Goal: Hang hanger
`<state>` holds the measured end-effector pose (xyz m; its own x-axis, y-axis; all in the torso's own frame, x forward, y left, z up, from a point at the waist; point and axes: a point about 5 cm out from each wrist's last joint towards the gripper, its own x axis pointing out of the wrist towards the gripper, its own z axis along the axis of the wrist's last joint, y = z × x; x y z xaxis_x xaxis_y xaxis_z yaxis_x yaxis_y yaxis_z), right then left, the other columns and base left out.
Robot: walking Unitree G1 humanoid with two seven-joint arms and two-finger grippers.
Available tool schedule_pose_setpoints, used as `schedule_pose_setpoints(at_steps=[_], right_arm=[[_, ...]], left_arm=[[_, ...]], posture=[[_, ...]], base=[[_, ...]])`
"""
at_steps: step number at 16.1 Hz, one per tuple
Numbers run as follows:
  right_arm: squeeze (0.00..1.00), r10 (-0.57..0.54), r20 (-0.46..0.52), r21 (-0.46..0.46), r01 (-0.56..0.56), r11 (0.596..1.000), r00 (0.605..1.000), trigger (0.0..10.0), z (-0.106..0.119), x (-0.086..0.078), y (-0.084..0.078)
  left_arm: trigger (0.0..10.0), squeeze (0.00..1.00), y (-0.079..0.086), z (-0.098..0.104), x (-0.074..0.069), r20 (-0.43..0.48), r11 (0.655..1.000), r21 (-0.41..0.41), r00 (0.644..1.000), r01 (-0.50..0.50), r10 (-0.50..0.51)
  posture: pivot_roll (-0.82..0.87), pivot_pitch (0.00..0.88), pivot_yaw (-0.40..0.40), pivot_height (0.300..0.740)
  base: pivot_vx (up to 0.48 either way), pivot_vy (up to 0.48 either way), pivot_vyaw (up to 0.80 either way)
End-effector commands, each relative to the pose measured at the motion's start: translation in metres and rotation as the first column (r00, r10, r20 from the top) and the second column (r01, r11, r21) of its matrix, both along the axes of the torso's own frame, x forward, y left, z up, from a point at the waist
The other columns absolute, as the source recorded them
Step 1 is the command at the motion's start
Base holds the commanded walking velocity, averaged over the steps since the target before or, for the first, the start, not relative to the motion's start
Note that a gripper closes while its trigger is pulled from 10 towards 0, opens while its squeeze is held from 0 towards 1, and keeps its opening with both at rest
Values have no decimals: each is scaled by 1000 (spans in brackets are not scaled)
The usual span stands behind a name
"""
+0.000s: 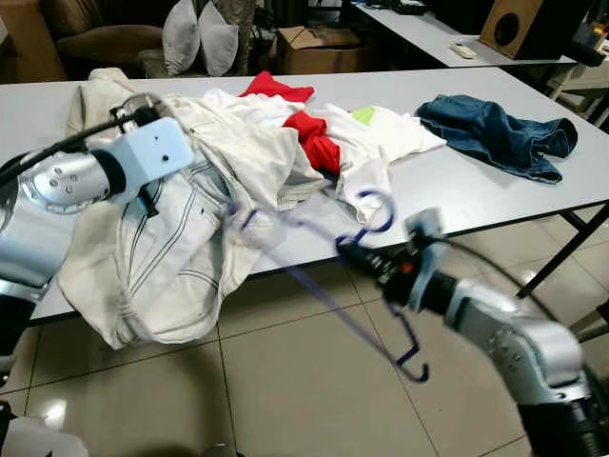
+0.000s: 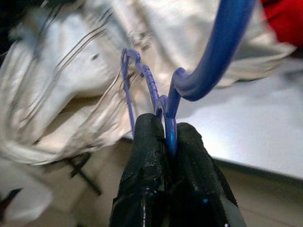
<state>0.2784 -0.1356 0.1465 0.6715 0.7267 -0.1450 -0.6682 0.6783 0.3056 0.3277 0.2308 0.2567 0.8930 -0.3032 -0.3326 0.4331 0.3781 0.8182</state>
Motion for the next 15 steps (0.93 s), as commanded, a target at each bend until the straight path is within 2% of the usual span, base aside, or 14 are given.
schedule_pose_setpoints(at_steps=[1,3,5,6,7,8,9,10,11,12,13,14,15], right_arm=[[0,-88,58,-34,90,995,994,10000,10,7,-14],[0,-207,132,-14,210,978,970,10000,32,18,-29],[0,-244,152,-35,252,967,958,10000,34,26,-34],[0,-271,174,-61,285,957,947,10000,35,32,-36],[0,-302,193,-21,311,950,934,10000,42,36,-37],[0,-270,210,43,267,963,940,10000,52,34,-31],[0,-203,218,86,189,978,955,10000,57,29,-22],[0,-119,220,117,95,989,968,10000,59,22,-12],[0,27,216,137,-57,989,976,10000,57,8,2],[0,162,204,128,-190,973,965,10000,52,-6,13],[0,216,185,124,-241,963,959,10000,48,-12,18],[0,304,116,100,-316,943,945,10000,34,-22,26],[0,331,79,82,-337,938,940,10000,28,-25,28]], left_arm=[[0,0,8,10,0,50,999,10,998,-46,45],[0,0,29,19,0,91,986,35,983,-161,158],[0,0,41,30,2,162,973,56,964,-222,210],[0,0,44,47,5,297,969,52,930,-242,216],[0,0,39,70,6,430,973,15,880,-230,202],[0,0,27,75,8,428,986,14,892,-169,147],[0,0,16,65,10,357,993,23,928,-119,103],[0,0,9,53,12,307,996,25,949,-83,72],[0,0,0,37,13,252,998,46,967,-41,28],[0,0,-7,28,14,225,999,43,974,-2,-8],[0,0,-8,26,15,226,999,37,974,8,-16],[0,0,-9,24,16,236,999,33,972,6,-13],[0,0,-8,25,17,243,999,34,970,-6,-3]], posture=[[-75,0,-83,740],[-81,0,-79,740],[-83,0,-75,740],[-85,0,-73,740],[-77,0,-78,740],[-76,0,-77,740],[-77,0,-74,740],[-80,0,-69,740],[-81,0,-67,740],[-82,0,-66,740],[-81,0,-64,740],[-80,0,-65,740],[-80,0,-65,740]], base=[[0,0,0],[0,0,0],[0,0,0],[0,0,0],[0,0,0],[0,0,0],[0,0,0],[0,0,0],[0,0,0],[0,0,0],[0,0,0],[0,0,0],[0,0,0]])
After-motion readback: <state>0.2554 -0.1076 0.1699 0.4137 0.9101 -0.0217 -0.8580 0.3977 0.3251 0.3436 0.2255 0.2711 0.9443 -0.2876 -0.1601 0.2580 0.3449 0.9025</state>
